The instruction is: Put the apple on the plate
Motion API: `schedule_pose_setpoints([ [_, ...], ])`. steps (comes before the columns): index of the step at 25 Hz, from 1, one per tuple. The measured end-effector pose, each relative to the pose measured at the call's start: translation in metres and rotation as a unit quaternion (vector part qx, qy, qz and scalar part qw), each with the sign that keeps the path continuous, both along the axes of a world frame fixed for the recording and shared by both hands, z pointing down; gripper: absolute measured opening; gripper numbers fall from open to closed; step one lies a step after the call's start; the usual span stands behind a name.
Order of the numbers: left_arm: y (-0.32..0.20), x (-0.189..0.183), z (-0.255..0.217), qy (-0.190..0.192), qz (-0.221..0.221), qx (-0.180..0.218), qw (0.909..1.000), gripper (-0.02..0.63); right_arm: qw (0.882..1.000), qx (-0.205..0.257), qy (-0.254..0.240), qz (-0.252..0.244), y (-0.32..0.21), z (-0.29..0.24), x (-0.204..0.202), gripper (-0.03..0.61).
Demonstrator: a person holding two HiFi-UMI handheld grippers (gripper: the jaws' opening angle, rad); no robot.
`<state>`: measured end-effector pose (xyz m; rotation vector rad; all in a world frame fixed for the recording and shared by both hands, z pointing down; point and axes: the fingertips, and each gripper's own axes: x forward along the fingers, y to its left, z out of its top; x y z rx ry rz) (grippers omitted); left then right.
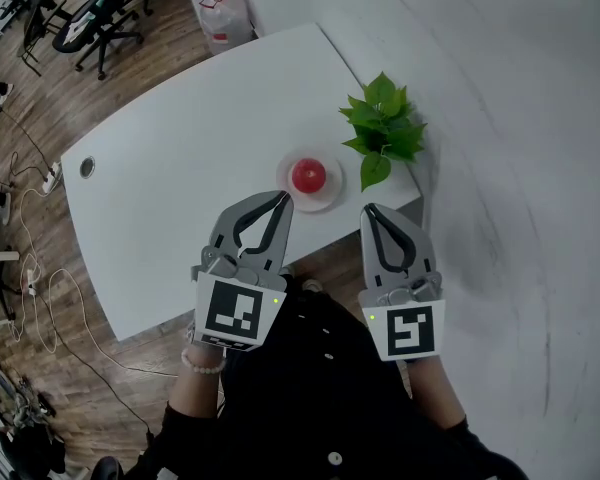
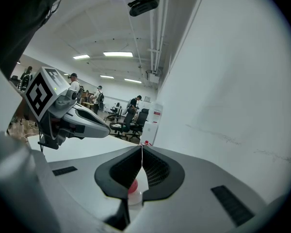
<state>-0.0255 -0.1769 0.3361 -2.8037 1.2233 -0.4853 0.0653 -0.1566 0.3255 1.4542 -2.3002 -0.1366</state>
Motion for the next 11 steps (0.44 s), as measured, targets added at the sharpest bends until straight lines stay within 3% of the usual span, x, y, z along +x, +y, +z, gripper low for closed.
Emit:
schedule_pose_setpoints([
  [5, 0.0006, 0.0018, 0.0019, -0.008, 0.016, 0.012, 0.9998, 0.017, 1.0, -0.001, 0.0, 0.0, 0.0005, 0.0005, -0.001, 0.042],
  [11, 0.0008, 0.0009, 0.0017, 0.002, -0.002, -0.01, 0.9999, 0.017, 1.0, -0.009, 0.009, -0.003, 0.0032, 0.004, -0.0016, 0.042],
])
